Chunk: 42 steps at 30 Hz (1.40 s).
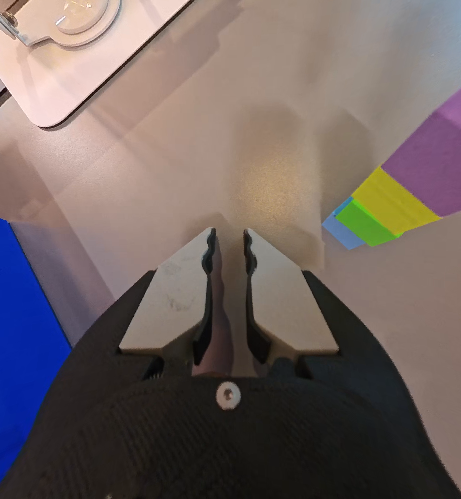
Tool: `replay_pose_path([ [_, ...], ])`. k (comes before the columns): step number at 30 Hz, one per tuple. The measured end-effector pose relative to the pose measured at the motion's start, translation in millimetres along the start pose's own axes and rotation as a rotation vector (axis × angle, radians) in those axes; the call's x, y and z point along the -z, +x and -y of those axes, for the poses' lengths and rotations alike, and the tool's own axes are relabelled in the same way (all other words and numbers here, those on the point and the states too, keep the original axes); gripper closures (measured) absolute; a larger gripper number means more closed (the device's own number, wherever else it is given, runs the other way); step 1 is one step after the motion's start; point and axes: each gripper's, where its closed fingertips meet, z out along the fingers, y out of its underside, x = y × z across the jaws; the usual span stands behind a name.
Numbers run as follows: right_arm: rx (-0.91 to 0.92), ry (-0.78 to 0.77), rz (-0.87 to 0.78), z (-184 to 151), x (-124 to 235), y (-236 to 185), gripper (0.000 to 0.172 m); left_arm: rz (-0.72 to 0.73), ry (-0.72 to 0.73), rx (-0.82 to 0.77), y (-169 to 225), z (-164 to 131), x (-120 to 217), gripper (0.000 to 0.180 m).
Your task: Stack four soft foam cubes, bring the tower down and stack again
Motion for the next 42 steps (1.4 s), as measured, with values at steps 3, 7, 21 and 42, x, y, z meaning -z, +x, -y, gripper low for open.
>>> replay_pose_path([
  [3,-0.067,0.049,-0.048,-4.1,9.0,4.1,0.128,-0.004,0.003,-0.002,0.9,0.8,0.7,0.161],
  [7,-0.162,0.078,-0.088,-20.7,16.4,0.9,0.127,-0.007,0.015,-0.003,1.9,3.3,2.3,0.161],
  [21,-0.442,0.139,-0.291,-99.1,-32.8,-16.4,0.162,-0.010,0.114,-0.060,-1.8,17.0,26.7,0.176],
  [42,-0.411,0.281,-0.378,-50.1,-69.3,-6.4,0.167,0.008,0.065,-0.090,4.1,3.1,27.1,0.180],
])
